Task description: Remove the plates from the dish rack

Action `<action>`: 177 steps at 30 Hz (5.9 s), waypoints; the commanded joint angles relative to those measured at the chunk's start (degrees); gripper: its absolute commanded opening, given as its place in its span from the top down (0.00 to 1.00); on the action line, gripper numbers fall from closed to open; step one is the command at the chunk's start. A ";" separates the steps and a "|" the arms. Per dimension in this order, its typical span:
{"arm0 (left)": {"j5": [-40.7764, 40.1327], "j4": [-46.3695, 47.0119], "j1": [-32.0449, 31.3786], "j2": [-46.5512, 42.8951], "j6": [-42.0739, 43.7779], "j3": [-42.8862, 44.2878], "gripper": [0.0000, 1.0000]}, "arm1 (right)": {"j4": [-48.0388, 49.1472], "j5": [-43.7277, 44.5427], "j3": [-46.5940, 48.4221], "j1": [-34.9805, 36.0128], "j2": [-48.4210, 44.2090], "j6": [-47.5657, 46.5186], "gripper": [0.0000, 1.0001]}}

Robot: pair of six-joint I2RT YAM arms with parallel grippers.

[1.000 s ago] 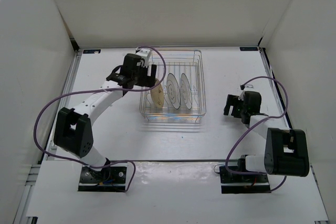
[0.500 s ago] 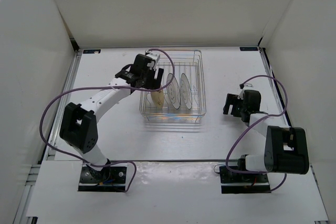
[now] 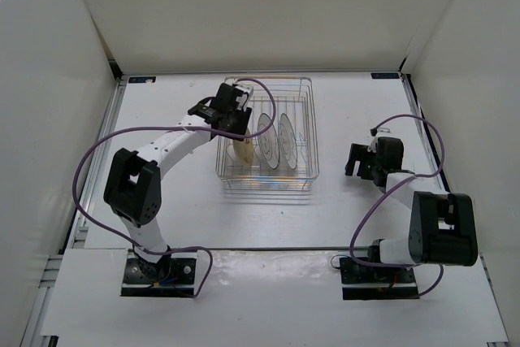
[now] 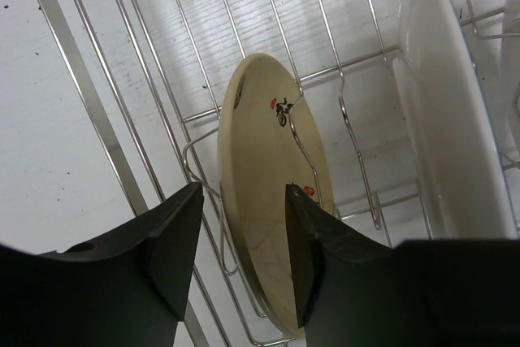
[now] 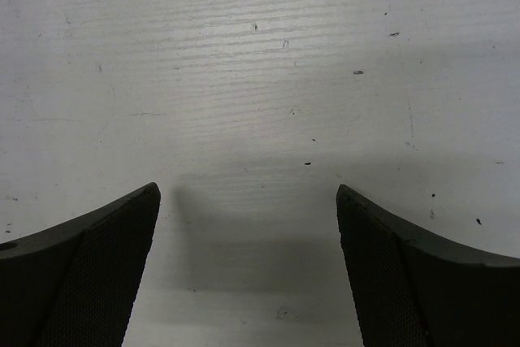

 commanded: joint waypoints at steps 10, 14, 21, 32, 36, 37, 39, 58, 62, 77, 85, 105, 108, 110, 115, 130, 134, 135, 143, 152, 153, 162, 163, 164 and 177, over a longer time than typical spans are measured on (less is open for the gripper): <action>0.46 -1.83 -1.36 -0.71 0.84 3.82 0.66 | -2.28 -1.36 2.10 -0.04 1.46 0.02 0.10; 0.28 -2.71 -1.54 -0.71 0.57 4.87 0.72 | -2.37 -1.45 2.19 -0.13 1.46 -0.16 0.10; -4.01 -3.85 -4.60 -3.16 1.36 7.33 0.75 | -2.72 -1.71 2.63 -0.04 2.07 -0.24 0.10; -14.39 -2.18 -12.42 -12.22 4.35 10.06 0.79 | -3.77 -1.89 3.77 -0.13 3.21 -0.16 0.10; -17.82 -2.53 -15.15 -15.81 5.67 12.43 0.79 | -3.86 -1.71 3.86 -0.04 3.39 -0.07 0.10; -18.26 -2.71 -15.42 -16.17 7.41 13.31 0.81 | -3.86 -1.71 3.94 -0.04 3.30 -0.07 0.10; -19.40 -5.07 -16.91 -17.84 8.13 15.41 0.81 | -3.77 -1.71 3.94 -0.04 3.30 -0.07 0.10; 11.79 -11.68 -18.50 -40.17 -25.26 -22.36 0.87 | -3.42 -1.45 3.33 -0.04 2.78 0.11 0.10; 14.16 -6.94 -17.36 -37.72 -28.25 -29.29 0.84 | -3.33 -1.45 3.15 -0.13 2.68 0.20 0.10; 16.98 1.86 -11.21 -28.40 -29.40 -32.39 0.67 | -3.33 -1.54 3.15 -0.13 2.77 0.02 0.10; 17.24 2.30 -8.48 -27.25 -29.49 -33.97 0.00 | -3.33 -1.54 3.15 -0.04 2.69 -0.15 0.10; -2.52 -10.36 -8.22 -29.72 -16.67 -7.88 0.00 | -3.33 -1.45 3.15 -0.04 2.60 -0.07 0.10; -6.92 -6.94 -7.69 -29.54 -12.80 -6.19 0.00 | -3.07 -1.36 2.45 -0.04 2.16 0.28 0.10; -8.50 -1.58 -6.82 -31.63 -9.55 -8.38 0.00 | -2.72 -1.10 1.84 -0.21 0.67 0.37 0.10; -14.04 11.18 -6.20 -38.14 -7.95 -29.11 0.00 | 2.02 3.97 -3.86 -0.04 -4.95 2.39 0.10; -15.27 25.33 -4.26 -45.97 -3.91 -49.08 0.00 | -21.79 7.71 13.34 -0.04 -11.01 6.00 0.10; -15.45 23.75 -3.03 -45.80 -4.09 -48.65 0.00 | -15.49 -3.11 13.62 -0.13 -21.11 17.62 0.10; -15.63 23.66 -2.86 -45.80 -4.43 -48.74 0.00 | -14.33 -0.68 12.57 -0.21 -22.87 21.86 0.10; -15.01 23.57 -1.71 -45.80 -5.23 -49.18 0.00 | -23.60 -15.05 19.53 0.66 -14.57 20.59 0.10; -13.87 22.78 -0.66 -44.83 -6.02 -48.39 0.00 | -24.16 -11.56 31.36 12.08 -7.43 15.93 0.38; -13.44 22.95 -0.57 -44.66 -6.19 -48.47 0.00 | -24.86 -11.21 32.41 15.48 -6.64 15.49 0.46; -11.94 22.69 0.31 -44.22 -6.46 -48.30 0.00 | -28.99 -1.46 42.17 31.94 3.12 8.56 0.46; -11.68 22.69 0.31 -44.13 -6.46 -48.30 0.00 | -29.35 -0.06 42.35 33.69 3.82 8.55 0.46; -11.59 22.78 0.31 -44.13 -6.37 -48.30 0.00 | -29.35 0.57 42.35 34.49 5.31 8.02 0.46; -10.09 23.04 0.31 -44.48 -5.84 -48.47 0.00 | -32.25 17.35 44.20 43.46 11.82 9.07 0.74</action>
